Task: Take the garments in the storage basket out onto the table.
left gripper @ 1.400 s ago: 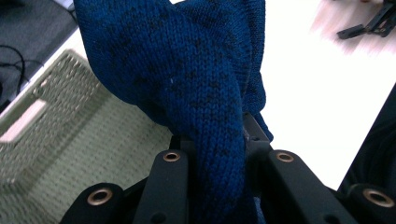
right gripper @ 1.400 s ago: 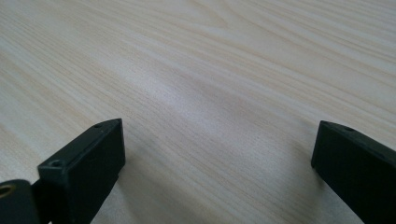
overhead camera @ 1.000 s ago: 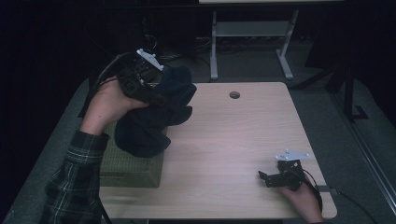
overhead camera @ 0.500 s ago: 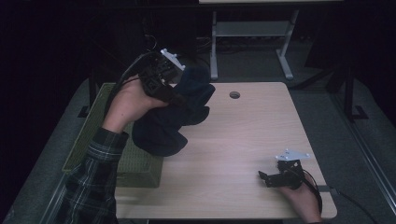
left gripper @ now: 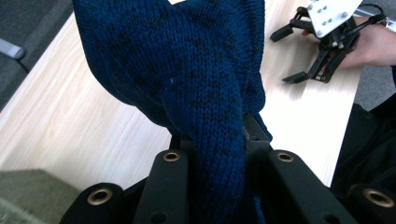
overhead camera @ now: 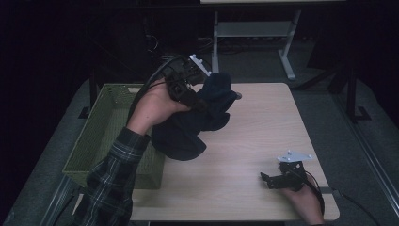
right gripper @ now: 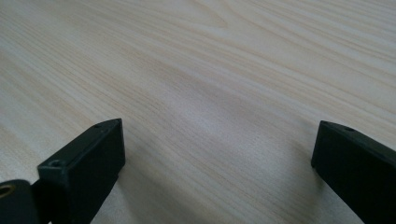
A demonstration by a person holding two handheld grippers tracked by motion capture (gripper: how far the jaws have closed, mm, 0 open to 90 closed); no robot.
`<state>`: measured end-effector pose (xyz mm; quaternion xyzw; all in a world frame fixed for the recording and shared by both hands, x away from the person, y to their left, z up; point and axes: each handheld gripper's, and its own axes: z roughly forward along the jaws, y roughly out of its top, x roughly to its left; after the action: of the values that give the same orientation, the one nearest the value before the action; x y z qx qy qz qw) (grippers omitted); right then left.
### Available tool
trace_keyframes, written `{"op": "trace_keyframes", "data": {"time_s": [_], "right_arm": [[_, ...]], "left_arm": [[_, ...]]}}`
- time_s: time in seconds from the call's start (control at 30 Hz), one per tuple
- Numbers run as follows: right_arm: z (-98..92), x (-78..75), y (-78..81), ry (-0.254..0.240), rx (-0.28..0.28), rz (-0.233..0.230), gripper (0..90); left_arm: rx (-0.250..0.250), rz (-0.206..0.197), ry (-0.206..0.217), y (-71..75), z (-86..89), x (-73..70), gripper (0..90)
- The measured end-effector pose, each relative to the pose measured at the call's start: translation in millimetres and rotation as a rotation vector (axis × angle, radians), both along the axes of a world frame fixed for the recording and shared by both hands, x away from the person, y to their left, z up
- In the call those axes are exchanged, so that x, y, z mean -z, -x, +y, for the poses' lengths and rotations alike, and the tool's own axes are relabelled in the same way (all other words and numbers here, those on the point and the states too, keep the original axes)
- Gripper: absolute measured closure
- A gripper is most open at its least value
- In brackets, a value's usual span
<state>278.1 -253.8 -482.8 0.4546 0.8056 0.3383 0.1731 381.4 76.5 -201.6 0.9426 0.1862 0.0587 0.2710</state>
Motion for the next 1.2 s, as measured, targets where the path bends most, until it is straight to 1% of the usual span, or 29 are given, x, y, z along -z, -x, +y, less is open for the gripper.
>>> {"op": "trace_keyframes", "data": {"time_s": [0.07,0.1,0.23,0.27,0.33,0.37,0.47,0.5,0.57,0.6,0.63,0.67,0.7,0.77,0.87,0.9,1.0,1.1,1.2], "right_arm": [[0.0,-0.1,0.1,0.001,0.001,0.0,2.4],[0.0,-0.1,0.1,0.0,0.001,0.0,2.4],[0.0,-0.1,0.1,0.0,0.001,0.0,2.4],[0.0,-0.1,0.1,0.001,0.001,0.0,2.4],[0.0,-0.1,0.1,0.0,0.002,0.0,2.4],[-0.1,-0.1,0.1,0.0,0.0,0.0,2.4],[0.0,-0.1,0.1,0.0,0.0,0.0,2.5],[0.0,-0.1,0.1,0.0,0.0,0.0,2.5],[-0.1,-0.1,0.1,0.0,0.0,0.0,2.4],[-0.1,-0.1,0.1,0.0,0.0,0.001,2.4],[-0.1,-0.1,0.1,0.0,0.0,0.0,2.4],[0.0,-0.1,0.1,0.0,0.0,0.001,2.4],[0.0,-0.1,0.1,0.0,0.0,0.001,2.4],[0.0,0.0,0.0,-0.001,-0.001,0.001,2.4],[0.0,-0.1,0.1,-0.001,-0.001,0.001,2.4],[0.0,0.0,0.1,-0.001,0.0,0.001,2.4],[0.0,-0.1,0.1,-0.001,0.0,0.001,2.5],[0.0,-0.1,0.1,-0.001,0.0,0.002,2.4],[0.0,-0.1,0.1,-0.001,0.0,0.002,2.4]], "left_arm": [[0.015,-0.001,-0.002,0.6,-9.3,5.8,76.2],[0.015,-0.001,-0.002,0.6,-9.3,5.8,76.2],[0.037,0.012,0.0,1.1,-21.5,14.5,76.1],[0.047,0.018,-0.002,1.4,-27.7,19.1,76.1],[0.055,0.021,-0.001,1.3,-30.5,21.5,76.1],[0.05,0.026,0.011,2.1,-33.8,24.5,76.1],[0.061,0.033,0.012,2.1,-41.5,31.2,76.1],[0.062,0.041,0.015,2.1,-46.5,36.1,76.1],[0.065,0.047,0.015,2.2,-49.1,38.4,76.1],[0.07,0.05,0.016,2.0,-51.5,40.8,76.1],[0.064,0.06,0.025,3.0,-54.3,43.5,76.1],[0.072,0.064,0.026,3.4,-59.0,48.1,76.1],[0.072,0.064,0.026,3.4,-59.0,48.1,76.1],[0.077,0.073,0.03,4.3,-63.8,52.9,76.1],[0.101,0.076,0.03,4.7,-70.6,61.1,76.1],[0.097,0.081,0.033,5.6,-73.2,64.1,76.1],[0.105,0.096,0.035,7.1,-80.4,72.2,76.1],[0.122,0.107,0.03,7.8,-86.8,78.8,76.1],[0.136,0.119,0.045,8.5,-92.6,86.7,76.1]]}}
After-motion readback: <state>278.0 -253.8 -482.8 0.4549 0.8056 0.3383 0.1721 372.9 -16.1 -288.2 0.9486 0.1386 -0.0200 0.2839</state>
